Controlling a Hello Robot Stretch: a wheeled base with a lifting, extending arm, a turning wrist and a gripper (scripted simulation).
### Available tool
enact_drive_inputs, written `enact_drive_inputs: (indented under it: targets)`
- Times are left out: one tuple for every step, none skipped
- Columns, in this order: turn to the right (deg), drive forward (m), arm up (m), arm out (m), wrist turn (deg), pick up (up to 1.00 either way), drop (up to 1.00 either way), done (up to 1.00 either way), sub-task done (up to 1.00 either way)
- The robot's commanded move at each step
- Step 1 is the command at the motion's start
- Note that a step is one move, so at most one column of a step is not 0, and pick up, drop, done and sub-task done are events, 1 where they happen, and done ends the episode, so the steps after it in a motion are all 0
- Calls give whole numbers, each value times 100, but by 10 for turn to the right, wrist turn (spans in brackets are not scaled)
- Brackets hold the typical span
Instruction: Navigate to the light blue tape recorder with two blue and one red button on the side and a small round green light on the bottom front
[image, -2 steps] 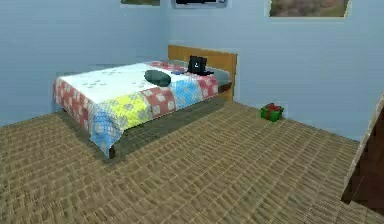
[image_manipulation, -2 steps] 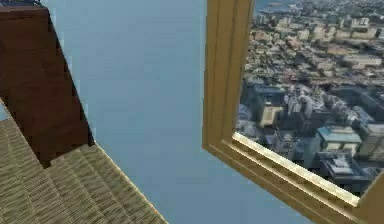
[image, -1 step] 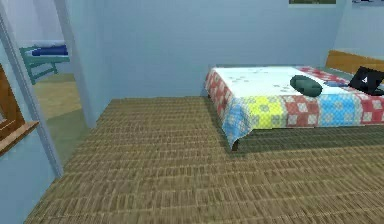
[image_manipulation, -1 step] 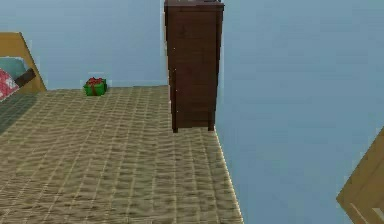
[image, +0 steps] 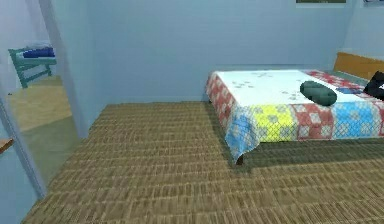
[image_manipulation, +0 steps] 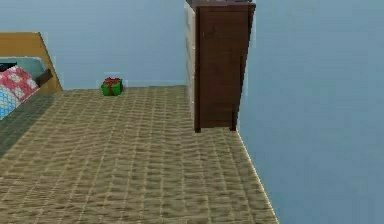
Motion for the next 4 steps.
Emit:
enact_drive_inputs:
  targets:
    - [-210,0,0,0,0,0,0,0,0]
    - [0,100,0,0,0,0,0,0,0]
    - [-30,0,0,0,0,0,0,0,0]
    - [0,65,0,0,0,0,0,0,0]
